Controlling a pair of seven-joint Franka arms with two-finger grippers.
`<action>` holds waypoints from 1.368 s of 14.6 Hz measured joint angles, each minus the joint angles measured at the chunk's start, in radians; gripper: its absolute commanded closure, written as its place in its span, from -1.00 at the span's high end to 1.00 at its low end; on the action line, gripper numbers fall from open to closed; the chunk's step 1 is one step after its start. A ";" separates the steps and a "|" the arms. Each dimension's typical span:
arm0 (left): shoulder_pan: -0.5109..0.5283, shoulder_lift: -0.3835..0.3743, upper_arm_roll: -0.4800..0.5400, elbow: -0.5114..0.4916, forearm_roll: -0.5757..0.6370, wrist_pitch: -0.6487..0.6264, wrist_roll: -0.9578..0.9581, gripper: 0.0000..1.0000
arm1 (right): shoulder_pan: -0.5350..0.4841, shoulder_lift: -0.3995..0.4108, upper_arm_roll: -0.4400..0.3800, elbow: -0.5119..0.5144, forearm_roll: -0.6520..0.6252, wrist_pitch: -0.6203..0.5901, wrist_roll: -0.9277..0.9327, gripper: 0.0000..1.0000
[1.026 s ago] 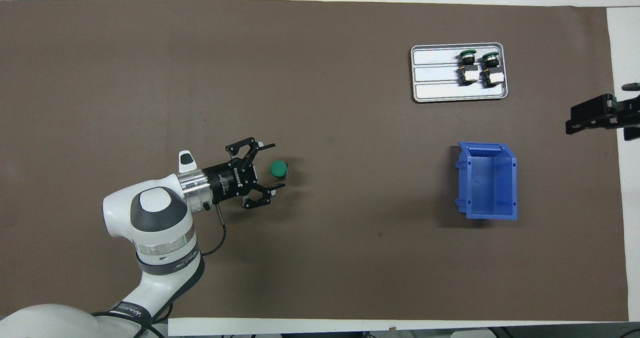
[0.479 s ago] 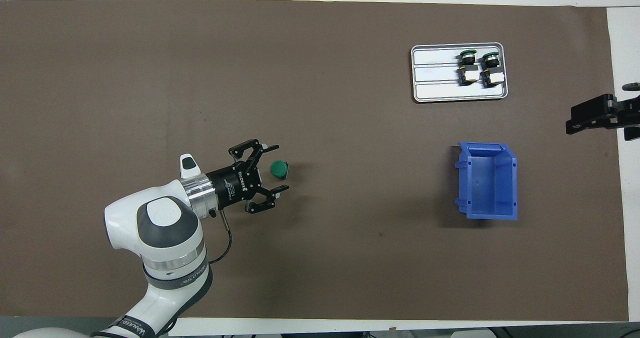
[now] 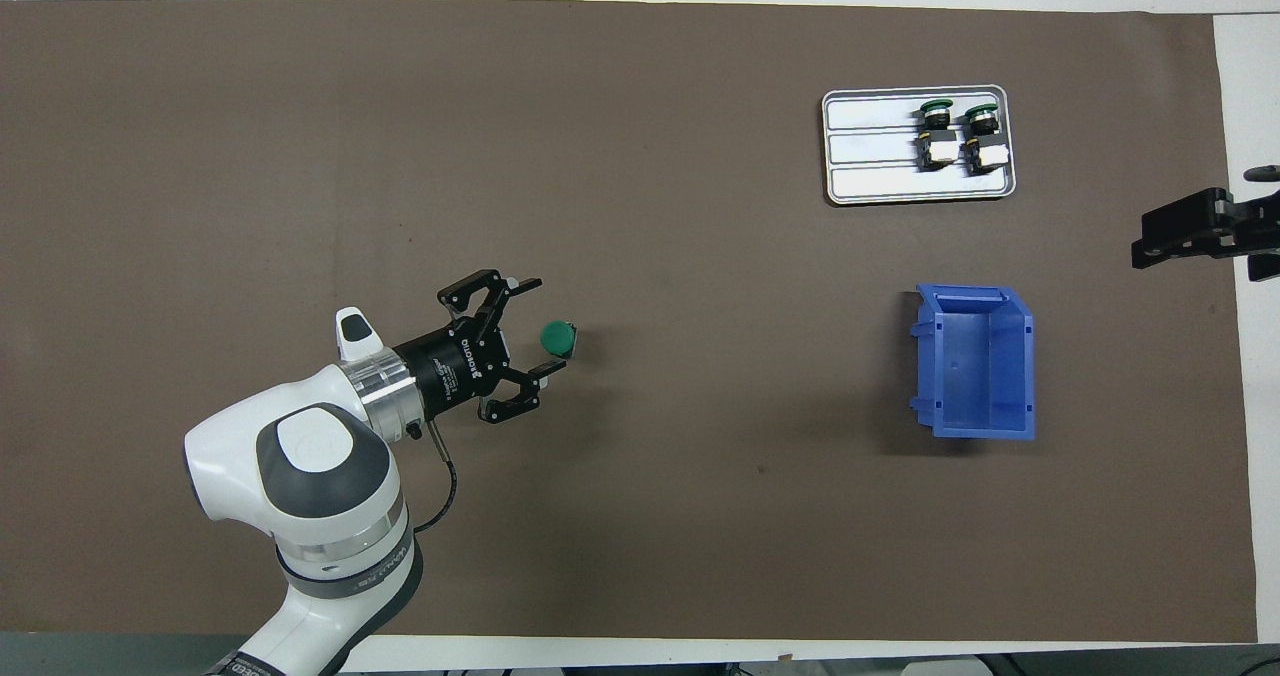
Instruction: Place and press button with both arms
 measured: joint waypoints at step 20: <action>-0.004 -0.027 0.001 -0.004 0.305 -0.014 -0.046 1.00 | 0.000 0.000 0.000 0.000 0.000 0.000 0.000 0.97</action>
